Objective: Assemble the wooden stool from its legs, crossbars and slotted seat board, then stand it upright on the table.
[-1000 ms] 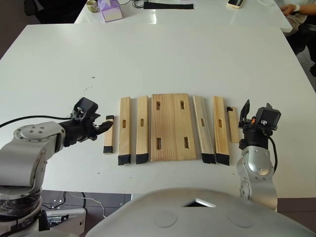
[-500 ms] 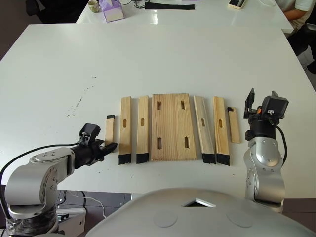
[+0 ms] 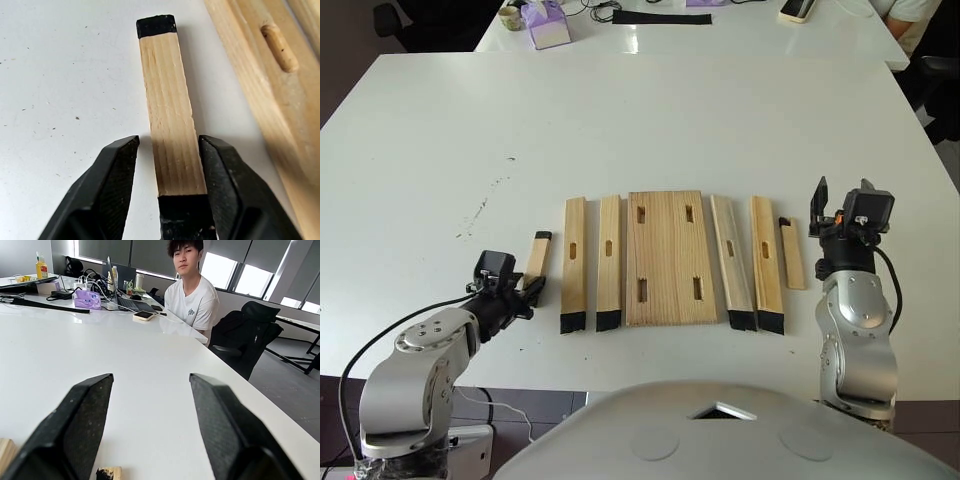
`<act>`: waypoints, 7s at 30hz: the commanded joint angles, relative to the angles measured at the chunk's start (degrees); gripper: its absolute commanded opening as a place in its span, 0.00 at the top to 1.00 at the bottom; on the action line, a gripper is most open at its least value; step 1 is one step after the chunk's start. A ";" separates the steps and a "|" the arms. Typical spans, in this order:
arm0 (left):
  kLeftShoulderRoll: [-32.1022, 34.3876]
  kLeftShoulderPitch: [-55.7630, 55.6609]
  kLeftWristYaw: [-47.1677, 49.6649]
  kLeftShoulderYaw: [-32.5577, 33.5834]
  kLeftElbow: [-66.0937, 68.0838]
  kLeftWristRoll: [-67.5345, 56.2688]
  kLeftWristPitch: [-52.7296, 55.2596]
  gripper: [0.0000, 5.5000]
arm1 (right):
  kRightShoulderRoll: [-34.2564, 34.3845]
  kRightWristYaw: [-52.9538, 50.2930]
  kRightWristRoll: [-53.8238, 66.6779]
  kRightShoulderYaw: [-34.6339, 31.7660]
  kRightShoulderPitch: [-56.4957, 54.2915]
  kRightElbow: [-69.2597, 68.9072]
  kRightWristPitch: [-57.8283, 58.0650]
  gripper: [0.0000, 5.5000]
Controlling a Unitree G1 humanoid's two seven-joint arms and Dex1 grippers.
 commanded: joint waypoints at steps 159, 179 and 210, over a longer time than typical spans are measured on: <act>3.98 -25.99 -18.19 -26.06 10.86 -8.29 -36.87 0.45 | -61.02 75.71 27.35 1.07 -9.63 21.13 -16.08 0.76; 3.63 -29.85 -19.72 -27.84 13.11 -8.01 -35.20 0.45 | -53.77 81.29 24.63 17.81 -24.47 39.31 -5.20 0.76; 4.29 -31.57 -22.53 -27.23 14.15 -8.27 -33.75 0.45 | -46.55 61.49 28.07 9.57 -10.09 36.15 -13.46 0.50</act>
